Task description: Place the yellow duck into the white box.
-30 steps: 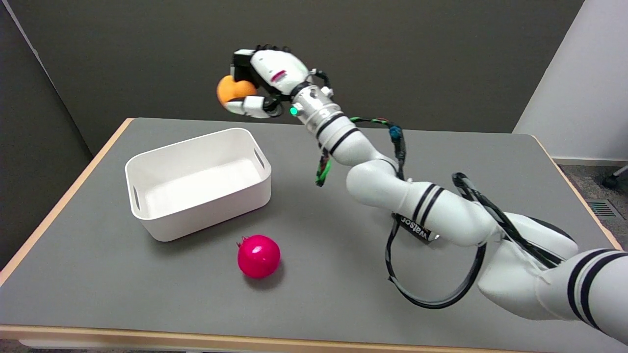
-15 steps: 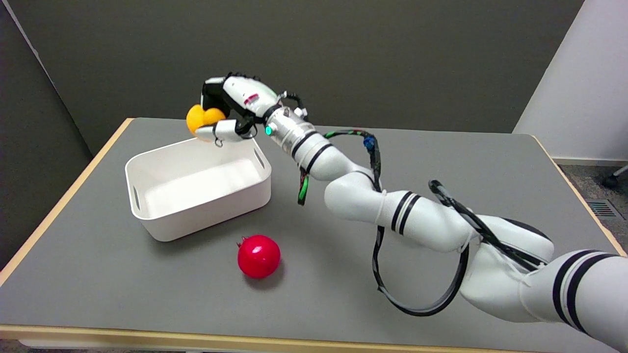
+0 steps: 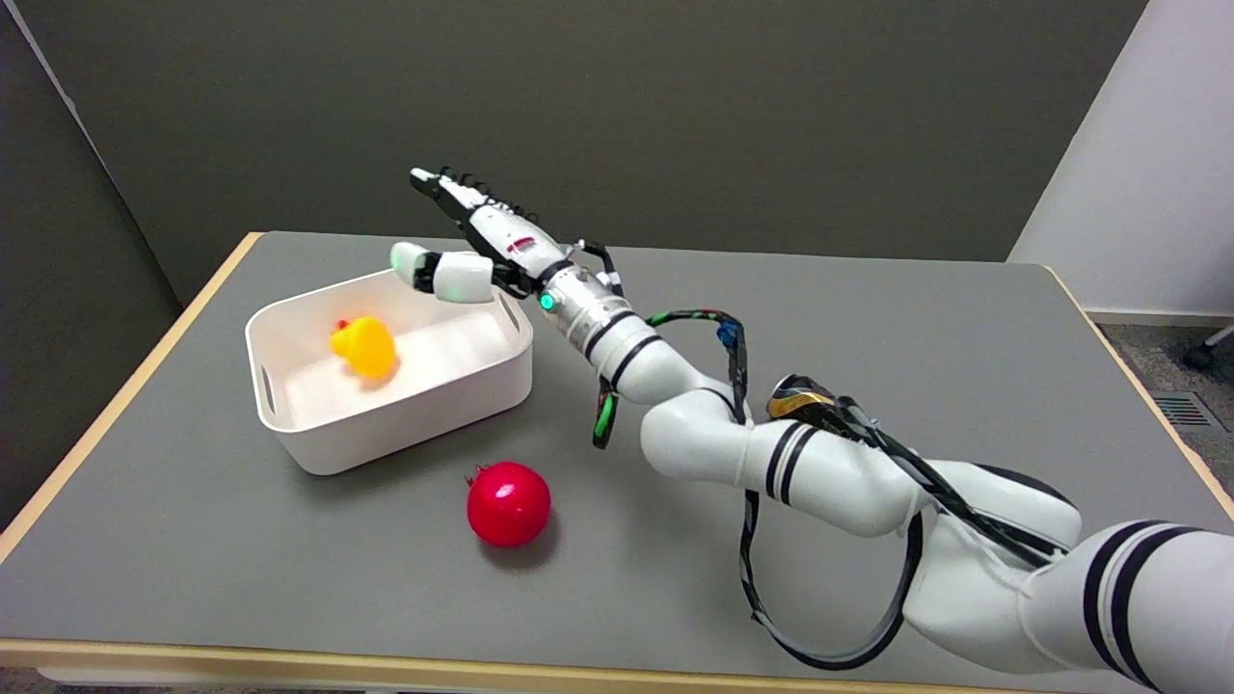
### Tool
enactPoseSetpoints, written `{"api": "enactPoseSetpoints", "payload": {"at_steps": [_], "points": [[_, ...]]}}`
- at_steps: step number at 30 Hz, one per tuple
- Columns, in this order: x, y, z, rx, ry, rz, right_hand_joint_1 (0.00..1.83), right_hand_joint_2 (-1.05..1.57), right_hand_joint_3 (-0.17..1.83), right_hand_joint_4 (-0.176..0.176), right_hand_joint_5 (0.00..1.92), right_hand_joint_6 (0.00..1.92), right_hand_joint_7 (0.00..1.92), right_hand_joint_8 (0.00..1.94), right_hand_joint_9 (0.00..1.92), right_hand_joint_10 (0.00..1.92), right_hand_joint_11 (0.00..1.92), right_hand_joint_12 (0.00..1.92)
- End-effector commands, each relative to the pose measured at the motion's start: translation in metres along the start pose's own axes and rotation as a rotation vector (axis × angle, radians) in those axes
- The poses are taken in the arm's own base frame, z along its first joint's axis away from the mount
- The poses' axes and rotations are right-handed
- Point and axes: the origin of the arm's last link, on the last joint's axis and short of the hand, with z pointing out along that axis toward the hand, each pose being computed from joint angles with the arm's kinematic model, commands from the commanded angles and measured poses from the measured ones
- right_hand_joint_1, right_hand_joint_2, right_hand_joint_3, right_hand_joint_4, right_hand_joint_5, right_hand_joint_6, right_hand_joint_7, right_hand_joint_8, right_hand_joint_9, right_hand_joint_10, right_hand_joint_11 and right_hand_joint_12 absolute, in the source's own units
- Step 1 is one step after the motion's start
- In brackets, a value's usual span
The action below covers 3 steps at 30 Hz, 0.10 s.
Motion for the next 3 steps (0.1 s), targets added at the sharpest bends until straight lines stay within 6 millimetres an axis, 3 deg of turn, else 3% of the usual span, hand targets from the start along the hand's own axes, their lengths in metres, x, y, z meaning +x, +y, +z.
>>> {"api": "enactPoseSetpoints", "payload": {"at_steps": [1, 3], "points": [[0.077, 0.061, -0.060, -0.049, 0.357, 0.088, 0.18, 0.64, 0.99, 0.031, 0.02, 0.14, 0.00, 0.16, 0.00, 0.36, 0.00, 0.97], [0.123, 0.075, -0.090, -0.031, 0.448, 0.020, 0.16, 0.60, 0.96, 0.028, 0.02, 0.19, 0.01, 0.19, 0.00, 0.38, 0.00, 1.01]]}}
